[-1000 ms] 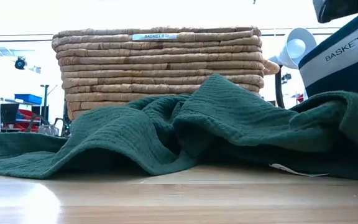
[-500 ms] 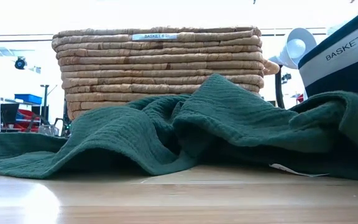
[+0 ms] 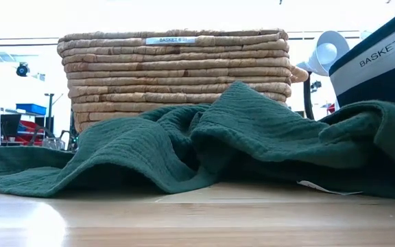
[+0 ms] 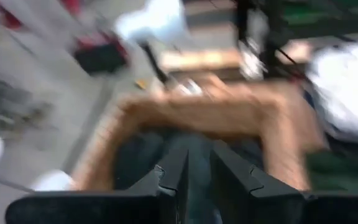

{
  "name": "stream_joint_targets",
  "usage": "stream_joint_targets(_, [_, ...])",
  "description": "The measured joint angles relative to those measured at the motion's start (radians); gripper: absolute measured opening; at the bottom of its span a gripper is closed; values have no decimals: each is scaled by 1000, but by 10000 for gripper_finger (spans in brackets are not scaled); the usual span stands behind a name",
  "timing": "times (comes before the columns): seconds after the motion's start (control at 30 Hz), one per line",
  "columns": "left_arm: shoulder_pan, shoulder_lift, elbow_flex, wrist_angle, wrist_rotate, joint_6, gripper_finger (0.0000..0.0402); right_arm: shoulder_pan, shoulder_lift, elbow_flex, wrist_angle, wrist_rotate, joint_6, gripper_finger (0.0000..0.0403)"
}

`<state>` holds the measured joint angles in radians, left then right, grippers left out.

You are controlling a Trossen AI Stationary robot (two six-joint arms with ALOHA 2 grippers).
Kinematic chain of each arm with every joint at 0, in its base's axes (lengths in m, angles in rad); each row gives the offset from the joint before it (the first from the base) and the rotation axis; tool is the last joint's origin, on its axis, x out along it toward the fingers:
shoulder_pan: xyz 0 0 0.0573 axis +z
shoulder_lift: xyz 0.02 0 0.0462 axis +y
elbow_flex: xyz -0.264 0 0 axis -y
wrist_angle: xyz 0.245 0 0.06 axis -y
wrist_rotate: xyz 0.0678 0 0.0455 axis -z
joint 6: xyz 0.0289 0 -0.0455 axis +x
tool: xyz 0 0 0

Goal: Sort clothes
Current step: Put the dark green polo shirt into the brown laundry basket

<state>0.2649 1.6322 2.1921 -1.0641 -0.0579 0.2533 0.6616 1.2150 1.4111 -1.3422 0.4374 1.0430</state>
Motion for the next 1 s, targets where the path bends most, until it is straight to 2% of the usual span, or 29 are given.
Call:
stream_joint_targets(0.07, [-9, 0, 0, -99, 44, -33, 48, -21, -47, -6, -9, 105, -27, 122])
stream_joint_targets(0.17, [-39, -3, 0, -233, 81, -99, 48, -59, -108, -9, -8, 202, -92, 113])
stream_joint_targets(0.3, [-132, -8, 0, -350, 113, -167, 48, -104, -163, -10, -6, 265, -163, 103])
stream_joint_targets(0.53, [-335, -9, 0, -391, 96, -285, 48, -151, -197, -10, -6, 357, -198, 96])
stream_joint_targets(0.73, [-480, -8, -24, -394, 25, -519, 48, -161, -200, 1, -2, 408, -187, 118])
stream_joint_targets(0.87, [-579, -11, -98, -384, -115, -663, 48, -165, -200, 23, 4, 438, -189, 139])
stream_joint_targets(1.0, [-663, -15, -227, -314, -263, -732, 48, -165, -207, 39, 42, 453, -238, 162])
